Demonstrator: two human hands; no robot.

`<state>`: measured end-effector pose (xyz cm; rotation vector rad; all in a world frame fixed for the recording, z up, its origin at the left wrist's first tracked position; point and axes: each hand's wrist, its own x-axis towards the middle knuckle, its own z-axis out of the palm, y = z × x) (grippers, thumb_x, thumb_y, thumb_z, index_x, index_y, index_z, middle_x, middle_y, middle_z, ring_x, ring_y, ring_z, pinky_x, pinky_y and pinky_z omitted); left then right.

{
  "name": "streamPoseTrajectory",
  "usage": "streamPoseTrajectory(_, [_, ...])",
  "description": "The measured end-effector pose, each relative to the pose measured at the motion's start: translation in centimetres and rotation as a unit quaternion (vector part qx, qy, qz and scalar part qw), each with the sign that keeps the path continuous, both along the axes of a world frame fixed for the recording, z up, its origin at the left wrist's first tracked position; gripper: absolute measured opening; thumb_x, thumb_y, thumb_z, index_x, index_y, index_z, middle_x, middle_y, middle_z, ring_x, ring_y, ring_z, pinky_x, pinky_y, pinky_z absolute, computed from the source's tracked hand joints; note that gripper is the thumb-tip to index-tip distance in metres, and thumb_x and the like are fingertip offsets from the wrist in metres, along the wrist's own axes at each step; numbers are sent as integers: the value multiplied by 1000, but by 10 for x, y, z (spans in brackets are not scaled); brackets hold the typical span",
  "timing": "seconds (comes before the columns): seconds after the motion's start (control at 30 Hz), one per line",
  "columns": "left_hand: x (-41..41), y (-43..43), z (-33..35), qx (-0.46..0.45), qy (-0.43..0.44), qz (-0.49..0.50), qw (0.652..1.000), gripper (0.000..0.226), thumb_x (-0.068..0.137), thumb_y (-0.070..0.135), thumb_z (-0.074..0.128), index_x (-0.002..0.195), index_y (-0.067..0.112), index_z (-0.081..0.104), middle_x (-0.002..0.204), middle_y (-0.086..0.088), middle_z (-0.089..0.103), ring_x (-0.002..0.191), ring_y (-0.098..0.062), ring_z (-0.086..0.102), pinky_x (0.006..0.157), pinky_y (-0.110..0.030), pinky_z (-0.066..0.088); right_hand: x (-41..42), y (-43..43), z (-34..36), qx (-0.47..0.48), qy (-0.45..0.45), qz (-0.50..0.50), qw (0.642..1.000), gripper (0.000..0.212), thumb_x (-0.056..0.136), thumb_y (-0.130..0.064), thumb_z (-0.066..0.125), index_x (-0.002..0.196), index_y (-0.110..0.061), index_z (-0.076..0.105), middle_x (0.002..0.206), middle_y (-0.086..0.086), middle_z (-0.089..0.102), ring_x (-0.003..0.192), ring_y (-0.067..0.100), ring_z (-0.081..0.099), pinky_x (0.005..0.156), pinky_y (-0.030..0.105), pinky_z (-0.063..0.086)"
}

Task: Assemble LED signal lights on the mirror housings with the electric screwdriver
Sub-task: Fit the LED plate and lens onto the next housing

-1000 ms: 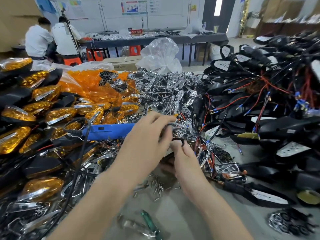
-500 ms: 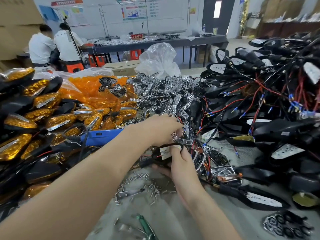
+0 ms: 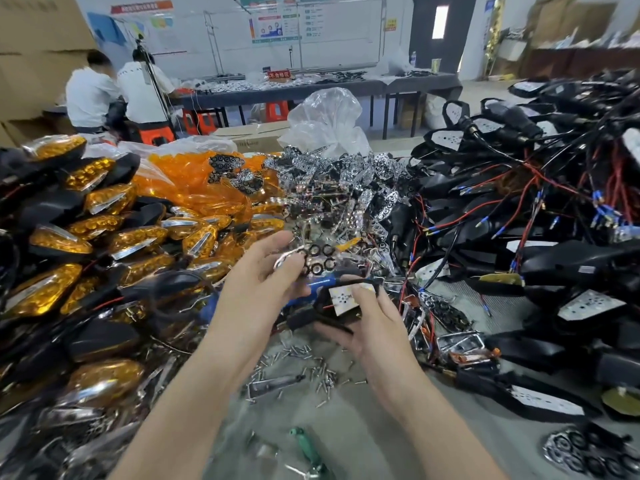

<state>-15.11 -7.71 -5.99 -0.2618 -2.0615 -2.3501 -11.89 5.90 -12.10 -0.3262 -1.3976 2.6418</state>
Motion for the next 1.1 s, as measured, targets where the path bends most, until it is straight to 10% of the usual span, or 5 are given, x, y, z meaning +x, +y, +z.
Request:
streamPoseTrajectory(0.2, [5,-22,-16,169,-77,21,982,32,90,-2,59,117,12,67,95,-5,63,70,-8,66,64,-18,55,-6,3,2,3,3,-8,1000,31,108,-13,45,99,-21,73,101,15,78,91,29,77,64,37,63])
streamPoseTrajectory(0.6, [7,-25,-21,192,-86,1,978,40,77,13,70,118,14,72,76,-1,54,61,-10,53,60,-20,51,-7,-1,2,40,33,-6,999,40,107,-11,43,90,-25,76,105,17,77,94,31,75,64,38,62])
streamPoseTrajectory(0.87, [12,-23,-17,224,-106,-16,969,30,103,3,39,125,20,51,79,-15,72,74,-25,74,50,-29,56,-4,2,3,54,36,-11,998,45,107,-13,42,87,-32,78,107,16,77,99,32,75,66,38,62])
streamPoseTrajectory(1.1, [8,-24,-18,204,-110,16,973,35,90,14,60,125,13,57,82,-6,72,60,-13,66,40,-20,43,-4,2,5,52,26,-8,998,45,107,-13,43,88,-32,78,111,17,76,97,33,76,65,37,62])
